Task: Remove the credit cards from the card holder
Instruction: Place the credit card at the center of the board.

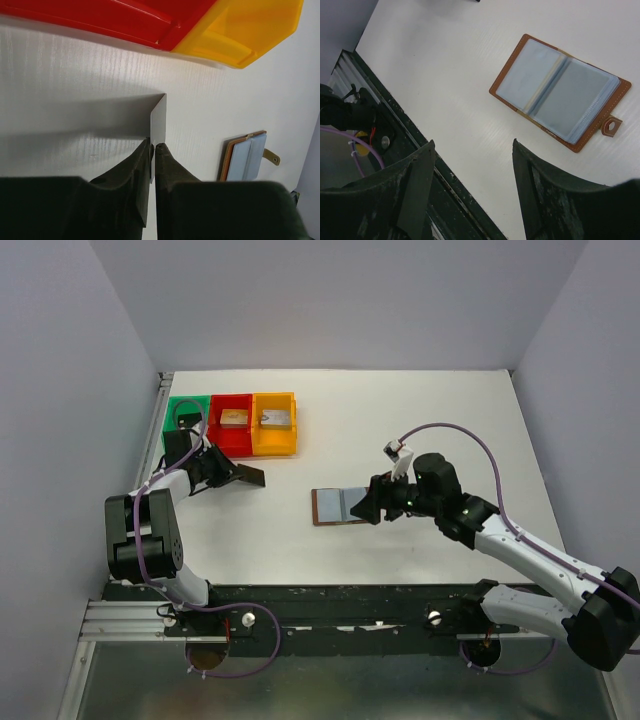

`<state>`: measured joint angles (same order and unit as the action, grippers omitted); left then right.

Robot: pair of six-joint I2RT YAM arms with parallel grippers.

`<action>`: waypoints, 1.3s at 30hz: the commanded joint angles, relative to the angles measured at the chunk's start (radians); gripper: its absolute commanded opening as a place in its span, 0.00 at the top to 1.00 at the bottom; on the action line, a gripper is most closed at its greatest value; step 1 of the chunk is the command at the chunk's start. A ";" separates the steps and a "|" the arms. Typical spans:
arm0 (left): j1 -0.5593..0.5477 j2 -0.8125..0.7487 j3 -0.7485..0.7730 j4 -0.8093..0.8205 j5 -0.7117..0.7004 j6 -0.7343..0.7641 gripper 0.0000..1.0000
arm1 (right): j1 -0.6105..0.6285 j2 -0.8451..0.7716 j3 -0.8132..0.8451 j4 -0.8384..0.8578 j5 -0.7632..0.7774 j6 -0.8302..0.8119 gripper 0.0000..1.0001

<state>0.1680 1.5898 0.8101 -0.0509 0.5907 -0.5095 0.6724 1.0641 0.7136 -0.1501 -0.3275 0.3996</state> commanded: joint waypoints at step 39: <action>-0.266 -0.339 -0.060 -0.141 -0.523 0.002 0.45 | -0.048 0.028 0.013 -0.130 0.412 0.044 0.28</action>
<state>0.0692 1.3544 0.7952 -0.1616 0.2813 -0.4995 0.6445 1.0580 0.6983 -0.2153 -0.0715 0.4309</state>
